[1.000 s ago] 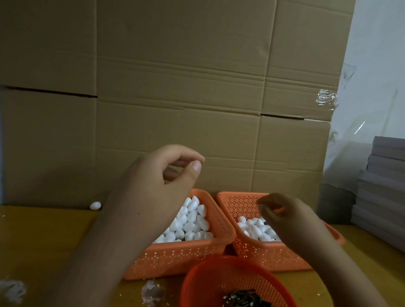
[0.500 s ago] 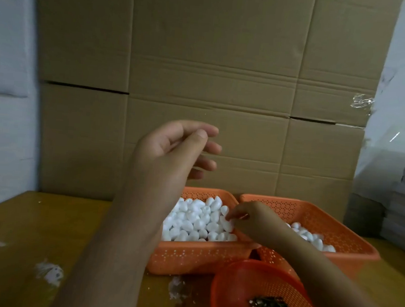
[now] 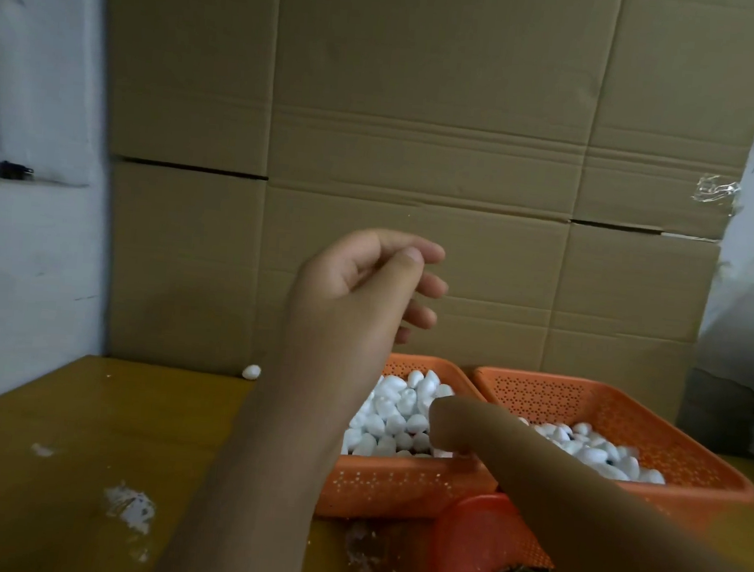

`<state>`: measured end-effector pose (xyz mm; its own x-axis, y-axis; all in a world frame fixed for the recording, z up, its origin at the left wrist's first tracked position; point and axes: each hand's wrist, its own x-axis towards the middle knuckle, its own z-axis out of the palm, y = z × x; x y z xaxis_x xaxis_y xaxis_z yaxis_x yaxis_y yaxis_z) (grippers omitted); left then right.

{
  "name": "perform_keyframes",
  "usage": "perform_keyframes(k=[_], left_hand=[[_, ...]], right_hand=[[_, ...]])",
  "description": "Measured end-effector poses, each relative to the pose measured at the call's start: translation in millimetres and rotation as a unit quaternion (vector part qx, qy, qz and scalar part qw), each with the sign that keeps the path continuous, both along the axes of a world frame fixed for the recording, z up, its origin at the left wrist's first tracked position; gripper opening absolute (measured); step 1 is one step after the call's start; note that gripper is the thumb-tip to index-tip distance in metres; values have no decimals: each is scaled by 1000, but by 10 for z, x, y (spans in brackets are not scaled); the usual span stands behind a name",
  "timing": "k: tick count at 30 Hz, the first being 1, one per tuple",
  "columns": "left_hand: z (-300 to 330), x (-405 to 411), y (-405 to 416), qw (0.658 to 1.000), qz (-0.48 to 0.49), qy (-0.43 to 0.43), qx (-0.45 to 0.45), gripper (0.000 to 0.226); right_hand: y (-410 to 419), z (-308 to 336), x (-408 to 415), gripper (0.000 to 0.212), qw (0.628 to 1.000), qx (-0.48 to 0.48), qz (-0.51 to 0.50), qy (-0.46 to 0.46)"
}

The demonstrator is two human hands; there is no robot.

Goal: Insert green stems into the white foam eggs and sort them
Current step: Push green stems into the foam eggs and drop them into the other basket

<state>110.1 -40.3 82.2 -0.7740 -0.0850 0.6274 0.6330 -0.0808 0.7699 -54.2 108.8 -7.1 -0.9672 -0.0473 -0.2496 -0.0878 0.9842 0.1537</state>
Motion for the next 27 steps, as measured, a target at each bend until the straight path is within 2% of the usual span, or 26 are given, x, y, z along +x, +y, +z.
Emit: perform_keyframes(k=[2,4,7,11,15,19,24,27], left_hand=[[-14,-5,11,999,16,1,-33,26],[-42,-18,28,995,54,9,-83,23],[-77,-41,46,981,111,15,-161,18],[-78,-43,60,969,118,-5,-216,15],[-79,-39,63,968,110,-9,-227,14],[-76,-46,49,969,108,-9,-222,15],[-70,-48,39,969,105,-6,-222,16],[-71,-45,37,970,104,-7,-218,16]], right_hand=[[-16,8,27,43,999,35,18,4],[-39,8,35,37,1000,12,1,10],[-61,-41,50,42,1000,11,0,2],[9,-93,5,55,998,-36,-18,-39],[93,-183,-58,57,996,-74,-50,-13],[118,-137,-3,54,994,-104,-14,-8],[202,-123,61,49,991,-128,11,40],[248,-136,83,39,986,-151,36,67]])
